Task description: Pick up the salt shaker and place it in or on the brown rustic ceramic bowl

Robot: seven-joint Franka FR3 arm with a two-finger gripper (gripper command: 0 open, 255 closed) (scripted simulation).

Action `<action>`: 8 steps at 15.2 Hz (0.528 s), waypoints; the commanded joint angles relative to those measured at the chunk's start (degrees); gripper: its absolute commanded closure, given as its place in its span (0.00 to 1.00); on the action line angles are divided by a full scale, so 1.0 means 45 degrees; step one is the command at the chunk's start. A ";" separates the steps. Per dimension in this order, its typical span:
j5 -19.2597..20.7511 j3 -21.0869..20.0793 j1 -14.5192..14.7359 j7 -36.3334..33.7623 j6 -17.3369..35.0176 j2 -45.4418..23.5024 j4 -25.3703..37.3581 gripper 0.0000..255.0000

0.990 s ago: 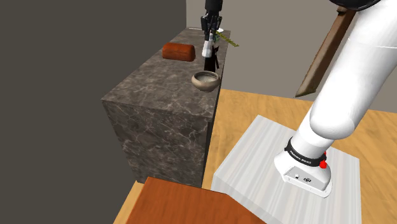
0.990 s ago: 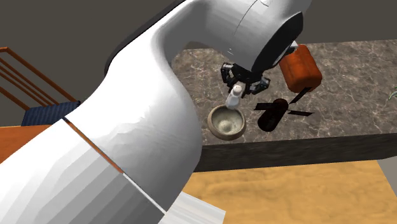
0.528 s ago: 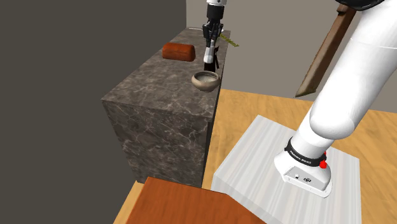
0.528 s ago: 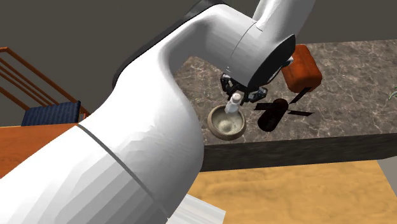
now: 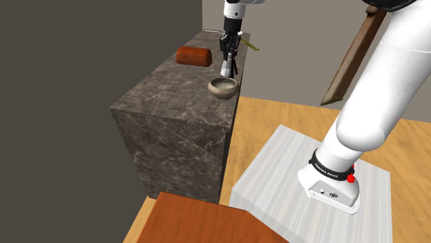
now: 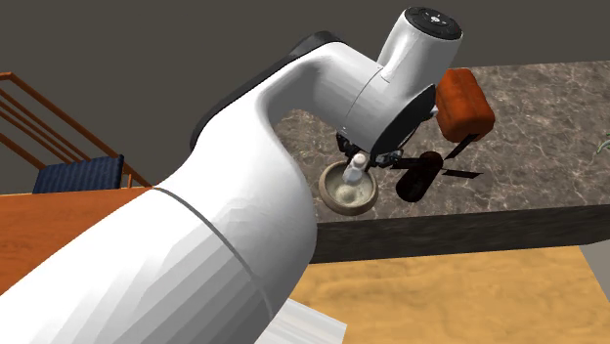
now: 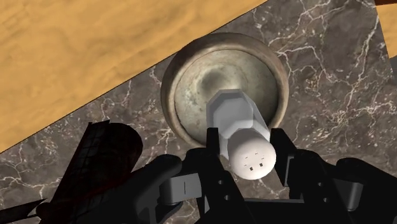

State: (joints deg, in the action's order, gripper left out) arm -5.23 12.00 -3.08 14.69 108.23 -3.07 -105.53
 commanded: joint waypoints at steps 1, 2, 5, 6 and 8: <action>-0.0026 0.0005 -0.0008 0.0049 0.0333 -0.0065 -0.0266 1.00; -0.0039 0.0004 -0.0008 0.0066 0.0497 -0.0096 -0.0401 1.00; -0.0071 0.0001 -0.0008 0.0110 0.0896 -0.0179 -0.0720 1.00; -0.0072 0.0001 -0.0008 0.0110 0.0896 -0.0181 -0.0717 1.00; -0.0073 0.0001 -0.0008 0.0111 0.0895 -0.0182 -0.0716 1.00</action>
State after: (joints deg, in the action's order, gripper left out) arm -5.55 11.99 -3.10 15.15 112.19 -3.88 -108.70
